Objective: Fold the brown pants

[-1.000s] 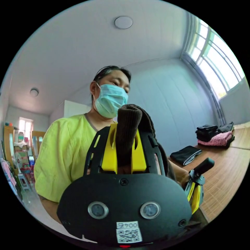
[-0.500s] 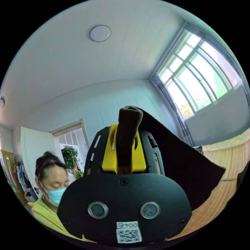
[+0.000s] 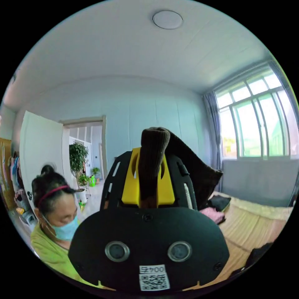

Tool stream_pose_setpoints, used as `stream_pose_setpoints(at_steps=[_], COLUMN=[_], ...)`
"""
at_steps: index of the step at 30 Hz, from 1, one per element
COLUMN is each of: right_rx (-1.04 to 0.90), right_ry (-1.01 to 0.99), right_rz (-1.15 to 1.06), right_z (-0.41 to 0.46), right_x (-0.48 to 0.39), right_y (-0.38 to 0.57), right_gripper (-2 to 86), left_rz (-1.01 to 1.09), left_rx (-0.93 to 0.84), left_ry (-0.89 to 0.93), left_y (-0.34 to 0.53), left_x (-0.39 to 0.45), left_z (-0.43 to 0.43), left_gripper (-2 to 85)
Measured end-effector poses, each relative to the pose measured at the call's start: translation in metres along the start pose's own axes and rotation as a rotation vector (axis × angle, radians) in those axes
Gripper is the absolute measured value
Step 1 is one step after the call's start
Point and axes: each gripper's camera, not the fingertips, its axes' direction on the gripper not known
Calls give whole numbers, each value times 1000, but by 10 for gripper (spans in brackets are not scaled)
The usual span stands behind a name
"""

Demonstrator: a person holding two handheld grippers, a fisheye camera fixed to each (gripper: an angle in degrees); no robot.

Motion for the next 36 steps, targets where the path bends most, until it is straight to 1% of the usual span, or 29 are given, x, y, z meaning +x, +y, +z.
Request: stream_pose_setpoints(at_steps=[1,2,3,4,5,6,7,8,9,10,12,14,15,16,18,20,21,24,28,30,31,32,34,36], right_rx=[-26,-76,-130,-156,-211,-272,-290,-316,-351,-372,-501,-602,-625,-638,-678,-653,-610,-526,-523,-521,-519,-518,-509,-457], right_ry=[8,17,33,52,101,148,169,205,251,284,464,581,644,663,688,690,675,605,558,516,507,488,450,376], right_rz=[27,87,141,161,206,286,328,414,477,516,602,586,566,560,614,671,699,752,812,852,862,889,930,998], right_z=[-2,-7,-14,-17,-23,-29,-32,-40,-45,-46,-45,-41,-41,-41,-45,-51,-57,-69,-88,-110,-117,-130,-147,-168], right_x=[2,9,16,19,26,35,40,48,53,55,50,37,28,24,18,12,7,-10,-27,-38,-41,-47,-57,-70], right_y=[18,60,105,129,180,233,260,315,368,394,484,536,560,570,601,618,627,645,662,672,674,681,693,716], right_gripper=[77,77,77,77,76,77,77,76,76,76,75,75,75,75,76,76,77,79,81,82,82,82,82,84], left_rz=[-6,0,5,29,41,49,85,110,119,140,202,333,373,445,540,628,634,574,528,493,479,488,522,558], left_rx=[-71,-160,-210,-323,-433,-493,-611,-709,-756,-821,-882,-940,-953,-994,-1091,-1112,-1122,-1167,-1162,-1183,-1162,-1106,-1062,-1049], left_ry=[-79,-149,-179,-241,-318,-357,-433,-498,-528,-565,-594,-652,-671,-688,-640,-624,-621,-565,-498,-502,-488,-453,-397,-279], left_y=[24,51,64,93,122,137,167,194,207,229,254,274,279,288,306,320,320,309,293,276,258,238,210,188], left_x=[-9,-17,-20,-24,-26,-26,-25,-23,-21,-16,-3,22,28,39,51,66,68,65,61,60,64,72,86,100], left_z=[-3,-4,-3,2,10,15,29,44,52,70,99,142,153,175,204,228,234,254,273,283,289,294,307,329], left_gripper=[38,31,28,24,20,18,15,13,12,10,8,5,5,4,3,2,2,3,8,16,23,32,51,74])
